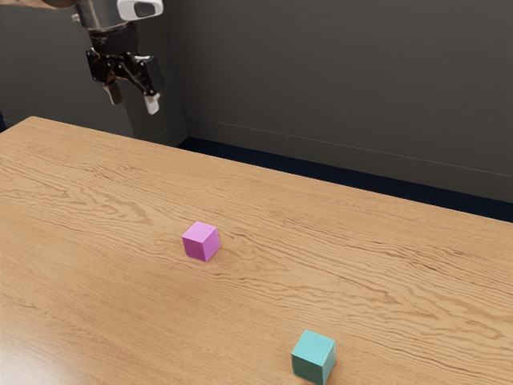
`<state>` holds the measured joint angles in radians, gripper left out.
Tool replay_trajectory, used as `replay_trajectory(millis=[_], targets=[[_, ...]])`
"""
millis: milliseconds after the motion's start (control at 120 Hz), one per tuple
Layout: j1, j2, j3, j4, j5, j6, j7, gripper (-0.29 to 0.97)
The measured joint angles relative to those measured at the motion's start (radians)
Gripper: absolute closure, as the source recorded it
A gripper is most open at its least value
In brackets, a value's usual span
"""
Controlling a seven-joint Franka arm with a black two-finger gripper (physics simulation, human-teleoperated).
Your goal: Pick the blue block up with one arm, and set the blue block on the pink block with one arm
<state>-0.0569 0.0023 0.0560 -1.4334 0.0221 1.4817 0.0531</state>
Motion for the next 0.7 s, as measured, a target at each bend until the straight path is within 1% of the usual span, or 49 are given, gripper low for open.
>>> replay_trajectory(millis=[200,217,292,350,408,467,617,700], targets=[[0.003,0.001,-0.001,0.007,0.003,-0.026,0.031,0.00],[0.005,0.001,-0.003,0.025,0.003,-0.032,0.033,0.00],[0.025,0.000,-0.021,0.216,-0.002,-0.080,0.041,0.00],[0.059,0.006,-0.054,0.272,-0.010,-0.112,0.046,0.00],[0.080,0.026,-0.075,0.288,-0.013,-0.136,0.048,0.00],[0.083,0.048,-0.084,0.294,-0.016,-0.150,0.050,0.00],[0.037,0.118,-0.086,0.296,-0.021,-0.151,0.053,0.00],[0.033,0.143,-0.084,0.294,-0.021,-0.142,0.054,0.00]])
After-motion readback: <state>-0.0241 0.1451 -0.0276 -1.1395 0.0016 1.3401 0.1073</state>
